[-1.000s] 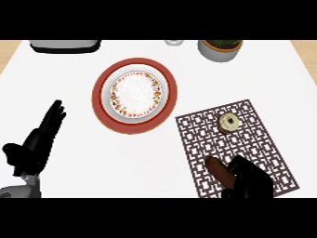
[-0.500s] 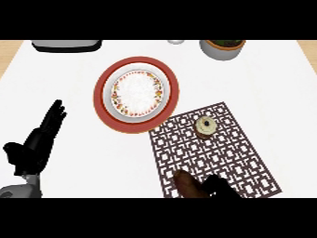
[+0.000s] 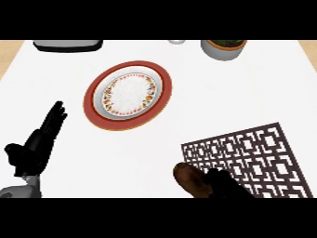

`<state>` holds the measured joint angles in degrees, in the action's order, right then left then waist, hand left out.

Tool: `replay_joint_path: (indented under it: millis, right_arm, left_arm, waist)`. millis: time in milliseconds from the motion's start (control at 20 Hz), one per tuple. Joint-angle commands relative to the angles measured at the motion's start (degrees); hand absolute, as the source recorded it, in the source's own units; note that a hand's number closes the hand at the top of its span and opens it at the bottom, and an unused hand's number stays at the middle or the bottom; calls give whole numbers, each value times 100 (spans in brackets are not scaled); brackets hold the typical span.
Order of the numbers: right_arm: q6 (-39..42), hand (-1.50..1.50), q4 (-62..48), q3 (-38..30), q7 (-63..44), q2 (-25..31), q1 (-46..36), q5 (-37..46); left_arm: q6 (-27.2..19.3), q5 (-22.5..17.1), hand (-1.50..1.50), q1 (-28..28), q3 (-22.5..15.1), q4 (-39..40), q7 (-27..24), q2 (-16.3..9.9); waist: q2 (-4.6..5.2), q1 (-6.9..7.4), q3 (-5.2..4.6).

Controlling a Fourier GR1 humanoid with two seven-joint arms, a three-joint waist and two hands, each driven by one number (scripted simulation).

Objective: Pick the sweet potato from the placemat and place it in the plate

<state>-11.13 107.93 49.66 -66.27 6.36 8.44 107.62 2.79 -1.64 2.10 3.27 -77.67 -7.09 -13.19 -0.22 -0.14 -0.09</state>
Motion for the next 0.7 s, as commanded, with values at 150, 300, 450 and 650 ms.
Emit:
replay_joint_path:
  millis: [150, 300, 450, 650]
  right_arm:
    - [426, 150, 616, 213, -755, -598, -804, -374]
    - [448, 150, 546, 235, -773, -593, -912, -408]
    - [414, 150, 333, 1, -664, -591, -1085, -667]
    - [347, 150, 50, -96, -677, -597, -1459, -1206]
  left_arm:
    - [108, -41, 0, 110, 32, 6, 48, -77]
    - [-11, 19, 0, 172, -11, 64, 88, 33]
    - [146, -19, 0, 56, 6, 129, -131, -31]
    - [80, -18, 0, 238, -31, 2, 58, 24]
  waist:
    - [39, 96, 6]
    - [54, 92, 4]
    - [79, 167, 2]
    - [101, 261, 11]
